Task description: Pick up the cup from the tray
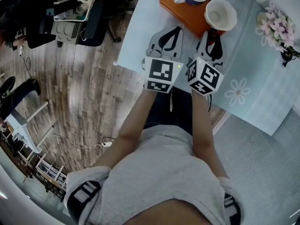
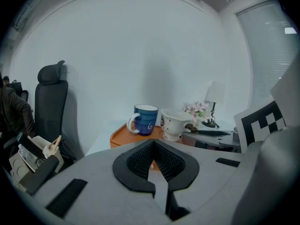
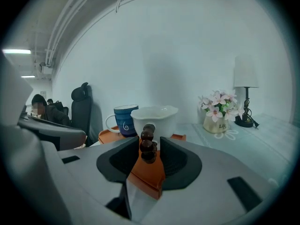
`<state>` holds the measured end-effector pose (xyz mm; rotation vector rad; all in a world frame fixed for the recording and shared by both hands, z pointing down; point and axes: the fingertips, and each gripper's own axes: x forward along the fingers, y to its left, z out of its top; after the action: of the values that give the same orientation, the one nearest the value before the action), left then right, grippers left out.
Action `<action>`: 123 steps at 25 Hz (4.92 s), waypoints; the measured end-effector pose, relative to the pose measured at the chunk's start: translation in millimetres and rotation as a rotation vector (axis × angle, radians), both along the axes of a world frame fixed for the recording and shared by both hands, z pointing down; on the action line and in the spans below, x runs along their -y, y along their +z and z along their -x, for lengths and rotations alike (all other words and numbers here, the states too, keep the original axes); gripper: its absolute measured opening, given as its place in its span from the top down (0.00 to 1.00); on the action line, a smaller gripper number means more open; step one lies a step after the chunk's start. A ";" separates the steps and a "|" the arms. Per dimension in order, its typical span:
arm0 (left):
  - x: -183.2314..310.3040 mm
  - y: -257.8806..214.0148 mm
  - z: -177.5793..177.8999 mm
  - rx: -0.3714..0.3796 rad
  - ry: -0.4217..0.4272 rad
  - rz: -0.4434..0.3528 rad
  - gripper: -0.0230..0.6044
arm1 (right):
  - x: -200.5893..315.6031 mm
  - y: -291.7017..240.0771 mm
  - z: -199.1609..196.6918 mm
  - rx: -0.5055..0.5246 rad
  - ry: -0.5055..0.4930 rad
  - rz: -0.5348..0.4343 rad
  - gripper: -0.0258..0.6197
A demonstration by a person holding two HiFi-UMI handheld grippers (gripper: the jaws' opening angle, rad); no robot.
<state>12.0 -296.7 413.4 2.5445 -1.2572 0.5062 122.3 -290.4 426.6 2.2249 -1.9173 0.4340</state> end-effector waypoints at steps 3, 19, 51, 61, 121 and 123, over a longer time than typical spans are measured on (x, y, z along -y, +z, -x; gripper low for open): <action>-0.4 6.0 0.3 0.005 -0.001 0.010 0.95 | 3.9 2.4 -1.2 -0.016 0.020 -0.008 0.76; 0.2 19.5 2.0 0.013 -0.021 0.040 0.95 | 12.2 6.8 -2.9 -0.081 0.033 -0.009 0.85; -10.9 9.2 -15.4 0.016 -0.023 0.025 0.95 | 2.7 -30.2 -27.4 -0.057 -0.104 -0.060 0.91; -19.5 -9.6 -50.6 -0.011 0.053 -0.018 0.95 | -21.1 -58.6 -77.2 -0.062 0.004 -0.106 0.91; -59.8 33.0 -186.5 -0.020 0.333 0.055 0.95 | -87.6 64.4 -190.3 0.006 0.276 0.082 0.78; -60.0 29.5 -184.6 -0.033 0.329 0.053 0.95 | -91.1 54.1 -187.7 0.004 0.271 0.063 0.75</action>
<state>196.6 -236.7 442.9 2.7136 -0.8039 0.5519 310.0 -199.3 480.7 2.4507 -1.5840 0.5281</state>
